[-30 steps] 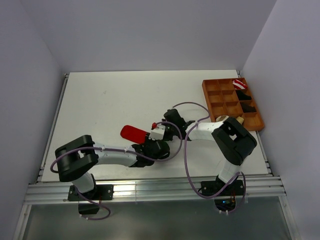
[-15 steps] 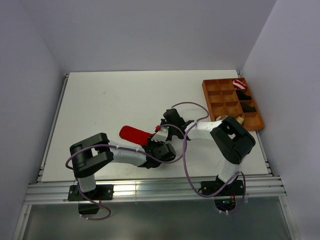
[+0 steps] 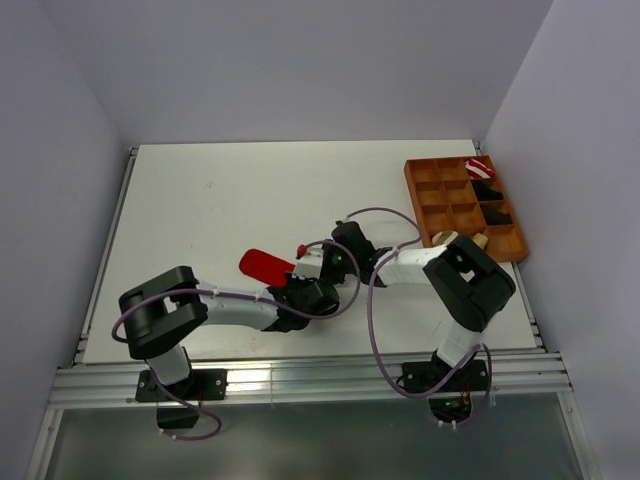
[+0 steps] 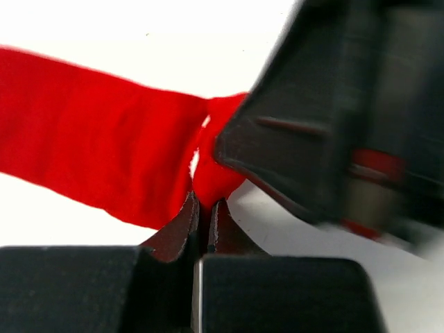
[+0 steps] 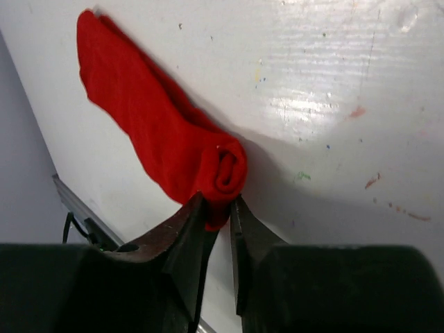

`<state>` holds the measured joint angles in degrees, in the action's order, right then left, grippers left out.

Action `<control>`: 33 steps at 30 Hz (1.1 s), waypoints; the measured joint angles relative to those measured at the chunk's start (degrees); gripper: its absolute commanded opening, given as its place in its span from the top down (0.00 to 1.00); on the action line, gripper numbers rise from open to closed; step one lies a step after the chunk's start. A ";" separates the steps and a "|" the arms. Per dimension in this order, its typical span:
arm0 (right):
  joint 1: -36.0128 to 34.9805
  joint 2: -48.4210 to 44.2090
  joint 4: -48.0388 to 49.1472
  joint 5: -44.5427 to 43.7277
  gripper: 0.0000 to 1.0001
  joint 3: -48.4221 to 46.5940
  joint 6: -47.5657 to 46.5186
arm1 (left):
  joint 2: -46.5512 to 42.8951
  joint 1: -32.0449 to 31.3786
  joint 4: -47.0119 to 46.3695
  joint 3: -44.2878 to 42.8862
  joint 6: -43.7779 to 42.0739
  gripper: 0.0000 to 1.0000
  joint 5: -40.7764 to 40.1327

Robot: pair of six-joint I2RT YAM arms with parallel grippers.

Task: Roll the socks
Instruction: Roll the sock at the center of the board.

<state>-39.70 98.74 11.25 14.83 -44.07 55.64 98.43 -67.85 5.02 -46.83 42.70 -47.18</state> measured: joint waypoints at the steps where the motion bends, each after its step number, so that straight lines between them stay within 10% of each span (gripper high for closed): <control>1: 0.13 -0.79 1.27 -0.02 0.62 1.09 0.28 | -1.62 1.16 -1.31 1.49 0.11 1.00 2.38; 8: 0.37 -6.58 8.13 -0.63 0.36 6.93 1.16 | -9.86 10.29 -8.79 9.05 1.03 1.00 19.28; 33: 0.37 -0.98 24.74 -1.44 0.38 12.61 3.91 | -9.70 29.81 -25.59 17.84 14.86 1.00 59.78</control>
<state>-39.33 97.76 35.99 13.39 -31.46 59.55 88.73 -38.04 -20.58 -28.99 57.56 12.60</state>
